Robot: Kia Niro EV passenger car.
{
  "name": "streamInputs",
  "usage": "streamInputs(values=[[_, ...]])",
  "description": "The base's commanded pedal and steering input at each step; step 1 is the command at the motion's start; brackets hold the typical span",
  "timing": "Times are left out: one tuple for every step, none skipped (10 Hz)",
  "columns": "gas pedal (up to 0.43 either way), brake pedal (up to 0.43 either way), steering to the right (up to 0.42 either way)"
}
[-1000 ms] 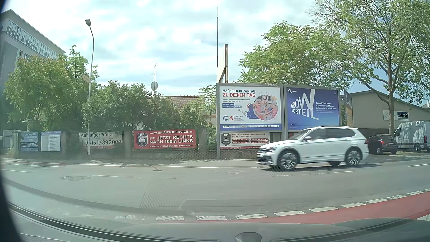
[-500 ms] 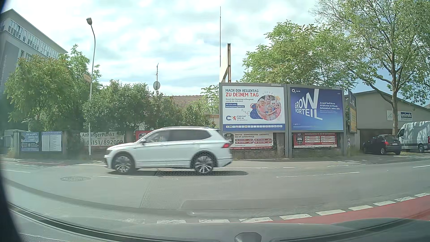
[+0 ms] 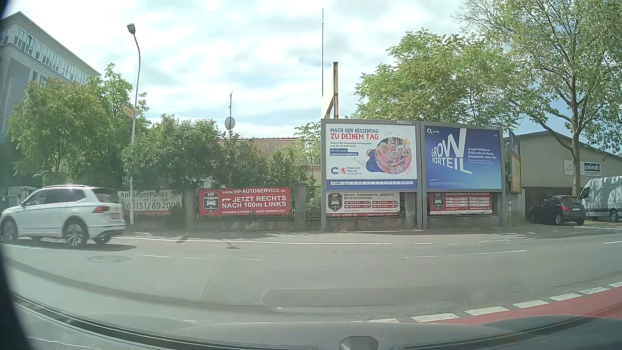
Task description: Follow the waypoints while adhering to traffic rules and regulations
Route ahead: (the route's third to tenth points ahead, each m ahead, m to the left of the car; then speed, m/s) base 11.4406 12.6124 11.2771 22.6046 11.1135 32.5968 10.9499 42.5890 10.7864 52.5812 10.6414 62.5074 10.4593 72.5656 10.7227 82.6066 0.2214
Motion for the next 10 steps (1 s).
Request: streamInputs(values=[[0.0,0.244,-0.225],[0.0,0.25,-0.225],[0.0,0.25,-0.224],[0.0,0.25,-0.225],[0.0,0.25,-0.225],[0.0,0.256,-0.225],[0.0,0.262,-0.224],[0.0,0.268,-0.224],[0.0,0.268,-0.224],[0.0,0.274,-0.223]])
